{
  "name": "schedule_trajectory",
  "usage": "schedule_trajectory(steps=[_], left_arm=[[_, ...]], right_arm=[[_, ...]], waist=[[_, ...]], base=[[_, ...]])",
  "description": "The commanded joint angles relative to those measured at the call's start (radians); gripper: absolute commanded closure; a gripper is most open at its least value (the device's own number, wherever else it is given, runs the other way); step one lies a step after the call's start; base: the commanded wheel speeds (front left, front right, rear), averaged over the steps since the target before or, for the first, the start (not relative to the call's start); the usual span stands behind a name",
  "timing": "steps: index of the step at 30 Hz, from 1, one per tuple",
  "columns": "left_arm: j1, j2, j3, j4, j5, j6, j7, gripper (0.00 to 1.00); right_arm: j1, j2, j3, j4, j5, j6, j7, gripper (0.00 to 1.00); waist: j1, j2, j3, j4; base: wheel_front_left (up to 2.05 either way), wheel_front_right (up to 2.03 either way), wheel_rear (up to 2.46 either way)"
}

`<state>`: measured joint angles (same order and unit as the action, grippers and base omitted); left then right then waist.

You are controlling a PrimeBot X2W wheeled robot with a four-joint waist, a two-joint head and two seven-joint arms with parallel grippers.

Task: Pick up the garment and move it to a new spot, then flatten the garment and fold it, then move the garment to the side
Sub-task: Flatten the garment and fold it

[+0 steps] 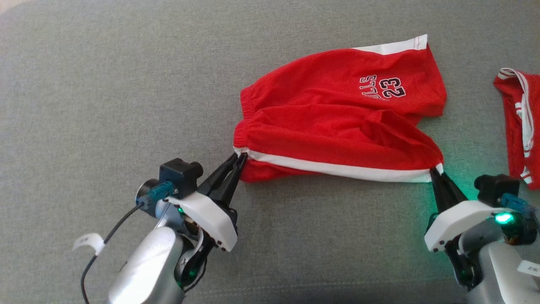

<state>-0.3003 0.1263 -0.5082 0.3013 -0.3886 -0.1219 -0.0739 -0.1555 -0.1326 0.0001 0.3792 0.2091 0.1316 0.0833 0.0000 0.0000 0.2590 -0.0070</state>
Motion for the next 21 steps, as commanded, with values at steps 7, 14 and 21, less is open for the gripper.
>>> schedule_trajectory(steps=[7, 14, 21], left_arm=[[-0.044, 0.047, 0.066, -0.121, 0.020, 0.033, -0.071, 1.00], [-0.077, 0.086, 0.104, -0.276, 0.040, 0.064, -0.076, 1.00], [-0.159, 0.149, 0.168, -0.465, 0.053, 0.091, -0.017, 1.00]], right_arm=[[-0.018, -0.030, 0.039, -0.209, 0.038, -0.001, -0.021, 1.00], [-0.067, -0.062, 0.029, -0.436, 0.086, -0.001, 0.020, 1.00], [-0.198, -0.087, -0.022, -0.650, 0.120, -0.001, 0.101, 1.00]], waist=[[0.0000, 0.0000, -0.015, -0.015], [0.0000, 0.0000, -0.054, -0.020], [0.0000, 0.0000, -0.102, -0.022]], base=[[0.00, 0.00, 0.00], [0.00, 0.00, 0.00], [0.00, 0.00, 0.00]])
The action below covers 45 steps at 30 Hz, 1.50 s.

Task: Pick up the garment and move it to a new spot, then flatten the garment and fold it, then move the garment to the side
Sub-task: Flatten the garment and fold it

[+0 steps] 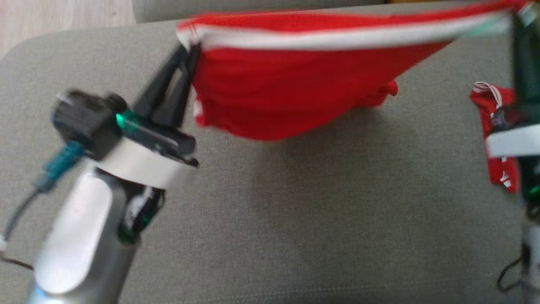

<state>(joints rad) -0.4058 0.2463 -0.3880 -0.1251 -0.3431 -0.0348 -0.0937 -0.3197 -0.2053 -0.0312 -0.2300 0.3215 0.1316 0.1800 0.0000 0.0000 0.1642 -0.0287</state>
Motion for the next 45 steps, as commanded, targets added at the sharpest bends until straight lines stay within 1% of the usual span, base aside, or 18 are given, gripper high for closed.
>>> schedule_trajectory(steps=[1, 6, 12, 18, 23, 26, 30, 31, 36, 40, 45], left_arm=[[-0.069, 0.036, 0.057, -0.061, 0.008, 0.006, 0.013, 1.00], [-0.143, 0.064, 0.093, -0.139, 0.011, 0.015, 0.056, 1.00], [-0.179, 0.071, 0.104, -0.179, 0.006, 0.027, 0.093, 1.00], [-0.189, 0.060, 0.096, -0.168, -0.014, 0.025, 0.100, 1.00], [-0.291, 0.031, 0.091, -0.080, -0.039, 0.000, 0.080, 1.00], [-0.401, 0.004, 0.089, 0.027, -0.052, -0.023, 0.049, 1.00], [-0.574, -0.037, 0.106, 0.255, -0.065, -0.040, -0.023, 1.00], [-0.574, -0.037, 0.106, 0.255, -0.065, -0.040, -0.023, 1.00], [-0.754, -0.081, 0.126, 0.588, -0.064, -0.047, -0.121, 1.00], [-0.829, -0.114, 0.138, 0.818, -0.062, -0.046, -0.156, 1.00], [-0.825, -0.157, 0.152, 1.026, -0.087, -0.052, -0.166, 1.00]], right_arm=[[-0.055, -0.017, 0.000, -0.063, 0.010, -0.001, 0.012, 1.00], [-0.142, -0.008, -0.044, -0.133, 0.028, -0.001, 0.039, 1.00], [-0.179, 0.006, -0.075, -0.150, 0.035, -0.001, 0.069, 1.00], [-0.192, 0.016, -0.087, -0.118, 0.053, -0.001, 0.090, 1.00], [-0.294, 0.009, -0.079, -0.011, 0.094, -0.001, 0.093, 1.00], [-0.408, 0.004, -0.056, 0.102, 0.119, -0.001, 0.076, 1.00], [-0.587, 0.000, -0.017, 0.315, 0.143, -0.001, 0.018, 1.00], [-0.587, 0.000, -0.017, 0.315, 0.143, -0.001, 0.018, 1.00], [-0.778, 0.021, 0.062, 0.615, 0.141, -0.001, -0.103, 1.00], [-0.853, 0.054, 0.149, 0.832, 0.132, -0.001, -0.187, 1.00], [-0.848, 0.089, 0.276, 1.032, 0.143, -0.001, -0.250, 1.00]], waist=[[0.0000, 0.0000, -0.012, 0.001], [0.0000, 0.0000, -0.036, 0.008], [0.0000, 0.0000, -0.049, 0.012], [0.0000, 0.0000, -0.034, 0.011], [0.0000, 0.0000, 0.022, 0.009], [0.0000, 0.0000, 0.058, 0.008], [0.0000, 0.0000, 0.101, 0.009], [0.0000, 0.0000, 0.101, 0.009], [0.0000, 0.0000, 0.138, 0.004], [0.0000, 0.0000, 0.159, -0.002], [0.0000, 0.0000, 0.189, 0.000]], base=[[0.00, 0.00, 0.00], [0.00, 0.00, 0.00], [0.00, 0.00, 0.00], [0.00, 0.00, 0.00], [0.00, 0.00, 0.00], [0.00, 0.00, 0.00], [0.00, 0.00, 0.00], [0.00, 0.00, 0.00], [0.00, 0.00, 0.00], [0.00, 0.00, 0.00], [0.00, 0.00, 0.00]])
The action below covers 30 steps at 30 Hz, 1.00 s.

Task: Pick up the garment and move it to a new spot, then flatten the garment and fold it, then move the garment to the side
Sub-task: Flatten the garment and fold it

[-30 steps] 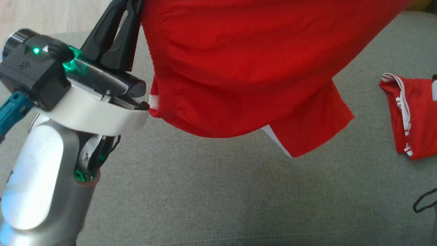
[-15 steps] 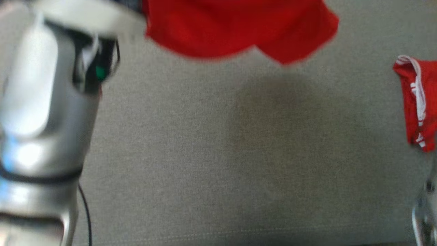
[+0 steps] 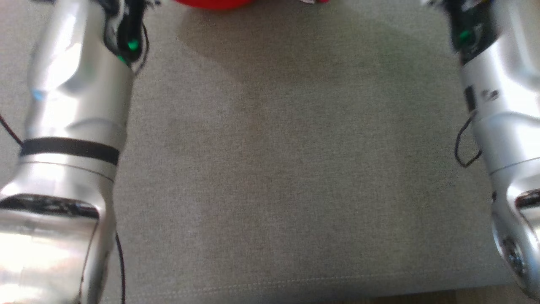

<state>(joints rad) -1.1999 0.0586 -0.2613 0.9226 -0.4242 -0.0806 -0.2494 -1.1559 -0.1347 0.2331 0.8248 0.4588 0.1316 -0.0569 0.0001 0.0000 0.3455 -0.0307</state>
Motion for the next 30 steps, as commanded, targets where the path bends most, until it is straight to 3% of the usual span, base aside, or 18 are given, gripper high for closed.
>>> schedule_trajectory(steps=[1, 8, 15, 21, 26, 30], left_arm=[[-0.019, 0.023, 0.032, 0.009, -0.017, -0.007, -0.011, 1.00], [0.161, -0.006, 0.037, 0.096, -0.060, -0.021, -0.012, 1.00], [0.429, -0.008, 0.007, 0.013, -0.112, -0.034, -0.012, 1.00], [0.647, -0.006, 0.014, -0.138, -0.052, -0.012, -0.012, 1.00], [0.832, 0.024, 0.018, -0.293, -0.009, 0.006, -0.012, 1.00], [0.968, 0.050, 0.023, -0.425, -0.001, 0.046, -0.003, 1.00]], right_arm=[[0.001, 0.022, 0.036, 0.007, 0.010, -0.001, -0.025, 1.00], [0.180, 0.025, 0.166, 0.120, 0.094, -0.001, -0.108, 1.00], [0.439, -0.017, 0.227, 0.095, 0.162, -0.001, -0.179, 1.00], [0.671, -0.052, 0.203, -0.038, 0.187, -0.001, -0.201, 1.00], [0.867, -0.067, 0.103, -0.181, 0.180, -0.001, -0.203, 1.00], [1.018, -0.055, 0.016, -0.302, 0.144, -0.001, -0.172, 1.00]], waist=[[-0.0001, 0.0000, 0.013, 0.004], [-0.0001, 0.0000, 0.030, 0.020], [-0.0001, 0.0000, 0.002, 0.011], [-0.0001, 0.0000, -0.047, -0.005], [-0.0001, 0.0000, -0.096, -0.017], [-0.0001, 0.0000, -0.134, -0.021]], base=[[0.00, 0.00, 0.00], [0.00, 0.00, 0.00], [0.00, 0.00, 0.00], [0.00, 0.00, 0.00], [0.00, 0.00, 0.00], [0.00, 0.00, 0.00]])
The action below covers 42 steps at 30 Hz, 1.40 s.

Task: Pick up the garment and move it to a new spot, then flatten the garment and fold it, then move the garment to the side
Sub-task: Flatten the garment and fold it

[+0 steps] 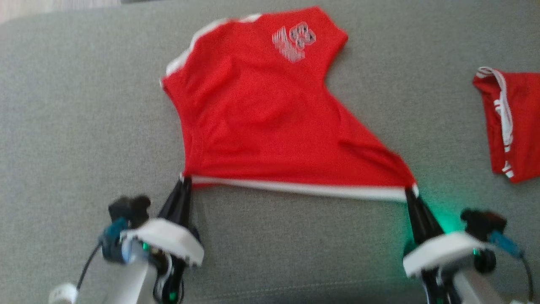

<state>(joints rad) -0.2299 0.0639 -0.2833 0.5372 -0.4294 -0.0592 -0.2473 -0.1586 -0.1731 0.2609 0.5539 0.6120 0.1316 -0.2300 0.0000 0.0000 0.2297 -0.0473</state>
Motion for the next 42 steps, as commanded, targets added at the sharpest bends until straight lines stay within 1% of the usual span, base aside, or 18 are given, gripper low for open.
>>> schedule_trajectory(steps=[1, 2, 8, 13, 18, 23, 28, 32, 33, 34, 35, 36, 37, 42], left_arm=[[0.032, 0.050, 0.045, -0.076, 0.005, 0.037, 0.006, 1.00], [0.032, 0.050, 0.045, -0.076, 0.005, 0.037, 0.006, 1.00], [0.217, 0.079, 0.046, -0.289, -0.009, 0.092, 0.095, 1.00], [0.324, 0.096, 0.032, -0.438, -0.004, 0.133, 0.165, 1.00], [0.367, 0.104, 0.020, -0.537, 0.001, 0.159, 0.210, 1.00], [0.349, 0.112, 0.013, -0.574, -0.002, 0.160, 0.243, 1.00], [0.276, 0.113, 0.008, -0.581, -0.005, 0.142, 0.251, 1.00], [0.187, 0.096, -0.009, -0.576, -0.007, 0.125, 0.264, 1.00], [0.160, 0.094, -0.013, -0.567, -0.007, 0.118, 0.265, 1.00], [0.106, 0.084, -0.018, -0.544, -0.014, 0.100, 0.262, 1.00], [0.080, 0.077, -0.019, -0.531, -0.021, 0.091, 0.261, 1.00], [0.080, 0.077, -0.019, -0.531, -0.021, 0.091, 0.261, 1.00], [0.027, 0.066, -0.022, -0.495, -0.036, 0.074, 0.261, 1.00], [-0.101, 0.043, -0.034, -0.390, -0.056, 0.034, 0.253, 1.00]], right_arm=[[0.057, -0.010, -0.033, -0.065, -0.022, -0.001, 0.020, 1.00], [0.057, -0.010, -0.033, -0.065, -0.022, -0.001, 0.020, 1.00], [0.262, 0.052, -0.168, -0.285, -0.120, -0.001, 0.161, 1.00], [0.380, 0.095, -0.238, -0.464, -0.186, -0.001, 0.275, 1.00], [0.421, 0.114, -0.272, -0.585, -0.216, -0.001, 0.345, 1.00], [0.387, 0.119, -0.291, -0.642, -0.220, -0.001, 0.382, 1.00], [0.280, 0.113, -0.298, -0.649, -0.206, -0.001, 0.399, 1.00], [0.135, 0.086, -0.285, -0.608, -0.182, -0.001, 0.410, 1.00], [0.097, 0.076, -0.284, -0.590, -0.177, -0.001, 0.414, 1.00], [0.024, 0.063, -0.274, -0.551, -0.167, -0.001, 0.424, 1.00], [-0.013, 0.057, -0.271, -0.528, -0.161, -0.001, 0.430, 1.00], [-0.013, 0.057, -0.271, -0.528, -0.161, -0.001, 0.430, 1.00], [-0.086, 0.040, -0.263, -0.478, -0.149, -0.001, 0.441, 1.00], [-0.273, 0.003, -0.241, -0.337, -0.117, -0.001, 0.475, 1.00]], waist=[[0.0000, 0.0000, -0.028, -0.005], [0.0000, 0.0000, -0.028, -0.005], [0.0000, 0.0000, -0.079, 0.000], [0.0000, 0.0000, -0.103, 0.014], [0.0000, 0.0000, -0.110, 0.030], [0.0000, 0.0000, -0.103, 0.042], [0.0000, 0.0000, -0.067, 0.056], [0.0000, 0.0000, -0.007, 0.072], [0.0000, 0.0000, 0.008, 0.081], [0.0000, 0.0000, 0.031, 0.097], [0.0000, 0.0000, 0.041, 0.105], [0.0000, 0.0000, 0.041, 0.105], [0.0000, 0.0000, 0.063, 0.124], [0.0000, 0.0000, 0.115, 0.162]], base=[[0.00, 0.00, 0.00], [0.00, 0.00, 0.00], [0.00, 0.00, 0.00], [0.00, 0.00, 0.00], [0.00, 0.00, 0.00], [0.00, 0.00, 0.00], [0.00, 0.00, 0.00], [0.00, 0.00, 0.00], [0.00, 0.00, 0.00], [0.00, 0.00, 0.00], [0.00, 0.00, 0.00], [0.00, 0.00, 0.00], [0.00, 0.00, 0.00], [0.00, 0.00, 0.00]])
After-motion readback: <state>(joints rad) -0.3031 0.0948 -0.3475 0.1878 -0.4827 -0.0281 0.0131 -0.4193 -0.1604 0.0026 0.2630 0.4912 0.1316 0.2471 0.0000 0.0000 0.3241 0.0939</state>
